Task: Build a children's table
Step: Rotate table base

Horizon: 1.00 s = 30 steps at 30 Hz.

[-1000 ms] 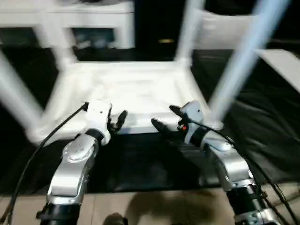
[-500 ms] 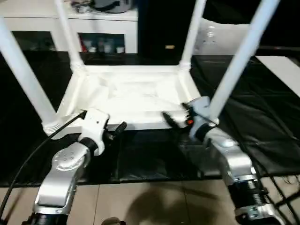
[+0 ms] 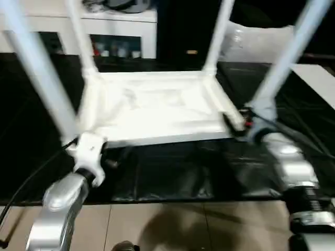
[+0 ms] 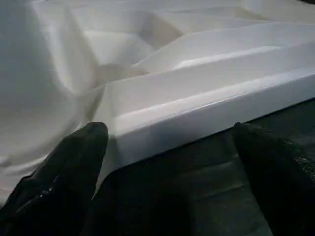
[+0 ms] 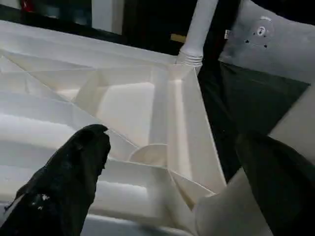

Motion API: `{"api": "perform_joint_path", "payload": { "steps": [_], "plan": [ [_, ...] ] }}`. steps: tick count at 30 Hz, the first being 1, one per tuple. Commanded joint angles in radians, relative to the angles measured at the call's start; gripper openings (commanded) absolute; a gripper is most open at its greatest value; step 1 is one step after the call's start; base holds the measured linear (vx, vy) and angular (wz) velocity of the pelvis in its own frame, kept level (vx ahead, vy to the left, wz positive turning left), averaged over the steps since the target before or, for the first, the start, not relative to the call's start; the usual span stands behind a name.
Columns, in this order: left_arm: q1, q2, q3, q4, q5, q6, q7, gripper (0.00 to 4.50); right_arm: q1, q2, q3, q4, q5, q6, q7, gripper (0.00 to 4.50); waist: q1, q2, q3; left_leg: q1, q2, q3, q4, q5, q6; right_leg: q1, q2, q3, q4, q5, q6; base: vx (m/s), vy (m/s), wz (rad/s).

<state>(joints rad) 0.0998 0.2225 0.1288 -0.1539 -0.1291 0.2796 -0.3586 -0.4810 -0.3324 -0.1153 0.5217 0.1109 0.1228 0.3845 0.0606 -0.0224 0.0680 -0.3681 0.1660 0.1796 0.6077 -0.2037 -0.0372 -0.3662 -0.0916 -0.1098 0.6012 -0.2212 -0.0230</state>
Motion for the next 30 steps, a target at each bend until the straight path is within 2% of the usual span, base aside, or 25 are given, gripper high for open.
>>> {"api": "perform_joint_path", "payload": {
  "steps": [1,2,4,5,6,7,8,9,10,11,12,13,14,15,18,19,20,22,24,26,28,29,30],
  "plan": [
    [0.029,-0.026,0.016,-0.023,-0.012,-0.084,0.027,4.43,0.021,0.011,-0.01,-0.033,0.023,0.008,0.033,4.5,-0.005,0.004,-0.057,0.013,0.079,-0.039,-0.098,-0.323,-0.02,0.019,-0.076,0.066,-0.086,-0.297,-0.122,0.0,0.0,0.0],
    [0.043,-0.038,0.026,-0.024,-0.015,-0.12,0.036,4.43,0.028,0.019,-0.004,-0.043,0.027,0.006,0.043,4.5,-0.007,0.002,-0.057,0.01,0.081,-0.039,-0.101,-0.335,-0.023,0.02,-0.076,0.067,-0.084,-0.293,-0.122,0.0,0.0,0.0],
    [0.056,-0.06,0.045,-0.023,-0.028,-0.166,0.046,4.43,0.032,0.022,0.014,-0.04,0.021,-0.011,0.039,4.5,-0.012,-0.001,-0.057,0.011,0.079,-0.039,-0.1,-0.375,-0.028,0.014,-0.075,0.069,-0.087,-0.32,-0.119,0.053,0.013,-0.06],
    [0.065,-0.086,0.076,-0.015,-0.053,-0.204,0.053,4.43,0.036,0.031,0.028,-0.043,0.024,-0.026,0.04,4.5,-0.009,-0.004,-0.062,0.016,0.077,-0.036,-0.096,-0.366,-0.029,0.011,-0.078,0.074,-0.087,-0.31,-0.123,0.058,-0.003,-0.02],
    [0.073,-0.098,0.117,0.038,-0.069,-0.284,0.06,4.43,0.045,0.056,0.047,-0.061,0.033,-0.027,0.055,4.5,-0.012,-0.013,-0.064,0.008,0.076,-0.032,-0.094,-0.33,-0.015,0.014,-0.077,0.076,-0.085,-0.273,-0.133,0.058,-0.013,-0.03],
    [0.074,-0.096,0.131,0.066,-0.068,-0.321,0.061,4.43,0.049,0.067,0.055,-0.072,0.035,-0.022,0.06,4.5,-0.009,-0.012,-0.064,0.004,0.073,-0.032,-0.092,-0.31,-0.001,0.015,-0.077,0.077,-0.086,-0.268,-0.131,0.058,-0.013,-0.03],
    [0.072,-0.092,0.156,0.139,-0.07,-0.401,0.055,4.43,0.062,0.081,0.087,-0.099,0.036,0.007,0.087,4.5,-0.012,-0.013,-0.07,-0.003,0.069,-0.031,-0.09,-0.255,0.019,0.022,-0.076,0.078,-0.079,-0.217,-0.126,0.06,-0.031,-0.07],
    [0.069,-0.092,0.171,0.185,-0.077,-0.442,0.049,4.43,0.07,0.081,0.109,-0.119,0.036,0.046,0.112,4.5,-0.015,-0.012,-0.075,-0.005,0.07,-0.03,-0.088,-0.195,0.039,0.025,-0.072,0.078,-0.07,-0.136,-0.129,0.065,-0.047,-0.07],
    [0.068,-0.092,0.175,0.2,-0.08,-0.453,0.047,4.43,0.072,0.08,0.116,-0.125,0.036,0.059,0.121,4.5,-0.017,-0.011,-0.076,-0.003,0.071,-0.029,-0.087,-0.174,0.05,0.025,-0.069,0.078,-0.068,-0.1,-0.135,0.065,-0.047,-0.07],
    [0.062,-0.087,0.19,0.289,-0.089,-0.514,0.034,4.43,0.086,0.074,0.144,-0.153,0.036,0.102,0.162,4.5,-0.019,-0.011,-0.078,0.0,0.076,-0.027,-0.084,-0.141,0.06,0.025,-0.069,0.079,-0.058,-0.034,-0.159,0.062,-0.042,-0.03],
    [0.058,-0.084,0.195,0.325,-0.091,-0.538,0.028,4.43,0.089,0.072,0.151,-0.159,0.033,0.104,0.169,4.5,-0.018,-0.014,-0.077,0.003,0.074,-0.02,-0.08,-0.127,0.075,0.023,-0.065,0.081,-0.058,-0.004,-0.166,0.0,0.0,0.0],
    [0.047,-0.078,0.21,0.422,-0.098,-0.602,0.013,4.43,0.096,0.066,0.168,-0.171,0.026,0.11,0.185,4.5,-0.018,-0.013,-0.075,0.0,0.072,-0.022,-0.081,-0.125,0.081,0.025,-0.067,0.081,-0.059,-0.006,-0.169,0.0,0.0,0.0],
    [0.034,-0.074,0.226,0.518,-0.108,-0.666,-0.005,4.43,0.102,0.06,0.182,-0.18,0.018,0.12,0.199,4.5,-0.014,-0.01,-0.073,0.004,0.07,-0.021,-0.082,-0.138,0.082,0.025,-0.066,0.08,-0.067,-0.038,-0.163,0.0,0.0,0.0],
    [0.025,-0.071,0.233,0.591,-0.115,-0.708,-0.022,4.43,0.106,0.054,0.189,-0.184,0.009,0.121,0.205,4.5,-0.017,-0.013,-0.07,0.007,0.07,-0.019,-0.084,-0.169,0.072,0.021,-0.064,0.082,-0.071,-0.081,-0.155,0.0,0.0,0.0],
    [0.012,-0.049,0.213,0.72,-0.098,-0.784,-0.077,4.43,0.11,0.044,0.193,-0.184,0.001,0.117,0.206,4.5,-0.018,-0.013,-0.062,0.014,0.079,-0.024,-0.097,-0.273,0.014,0.018,-0.072,0.084,-0.083,-0.259,-0.126,0.0,0.0,0.0],
    [-0.002,-0.031,0.193,0.782,-0.079,-0.84,-0.117,4.43,0.111,0.038,0.191,-0.195,0.008,0.132,0.208,4.5,-0.019,-0.012,-0.061,0.016,0.079,-0.024,-0.097,-0.289,0.005,0.016,-0.072,0.085,-0.086,-0.285,-0.12,0.0,0.0,0.0],
    [-0.007,-0.027,0.189,0.799,-0.077,-0.853,-0.131,4.43,0.11,0.036,0.19,-0.199,0.01,0.137,0.208,4.5,-0.02,-0.015,-0.056,0.023,0.079,-0.024,-0.1,-0.337,-0.01,0.008,-0.071,0.088,-0.093,-0.355,-0.1,0.0,0.0,0.0],
    [-0.012,-0.018,0.181,0.818,-0.077,-0.878,-0.161,4.43,0.107,0.034,0.187,-0.2,0.009,0.132,0.207,4.5,-0.022,-0.018,-0.054,0.021,0.077,-0.027,-0.102,-0.359,-0.013,0.009,-0.076,0.089,-0.096,-0.42,-0.086,0.0,0.0,0.0],
    [-0.019,-0.011,0.183,0.85,-0.093,-0.917,-0.198,4.43,0.099,0.031,0.18,-0.194,0.005,0.121,0.192,4.5,-0.021,-0.013,-0.053,0.032,0.076,-0.028,-0.099,-0.395,-0.022,-0.001,-0.081,0.093,-0.109,-0.537,-0.058,0.0,0.0,0.0],
    [-0.029,-0.002,0.195,0.91,-0.121,-0.966,-0.257,4.43,0.079,0.021,0.15,-0.165,0.002,0.109,0.164,4.5,-0.02,-0.011,-0.055,0.031,0.076,-0.03,-0.1,-0.383,-0.021,-0.001,-0.081,0.093,-0.111,-0.538,-0.053,0.0,0.0,0.0],
    [-0.031,0.012,0.197,0.952,-0.146,-0.991,-0.333,4.43,0.053,0.0,0.109,-0.119,0.001,0.096,0.126,4.5,-0.022,-0.015,-0.058,0.03,0.076,-0.028,-0.102,-0.365,-0.021,-0.002,-0.078,0.094,-0.105,-0.494,-0.064,0.0,0.0,0.0],
    [-0.038,0.019,0.198,0.976,-0.159,-1.009,-0.363,4.43,0.043,-0.009,0.094,-0.1,0.003,0.091,0.113,4.5,-0.022,-0.013,-0.061,0.028,0.077,-0.027,-0.102,-0.359,-0.022,0.0,-0.077,0.096,-0.099,-0.467,-0.075,0.0,0.0,0.0],
    [-0.041,0.029,0.196,0.992,-0.169,-1.021,-0.398,4.43,0.029,-0.022,0.075,-0.075,0.003,0.082,0.093,4.5,-0.022,-0.017,-0.061,0.03,0.073,-0.023,-0.1,-0.355,-0.012,-0.004,-0.077,0.098,-0.099,-0.464,-0.08,0.0,0.0,0.0]
  ]
}}
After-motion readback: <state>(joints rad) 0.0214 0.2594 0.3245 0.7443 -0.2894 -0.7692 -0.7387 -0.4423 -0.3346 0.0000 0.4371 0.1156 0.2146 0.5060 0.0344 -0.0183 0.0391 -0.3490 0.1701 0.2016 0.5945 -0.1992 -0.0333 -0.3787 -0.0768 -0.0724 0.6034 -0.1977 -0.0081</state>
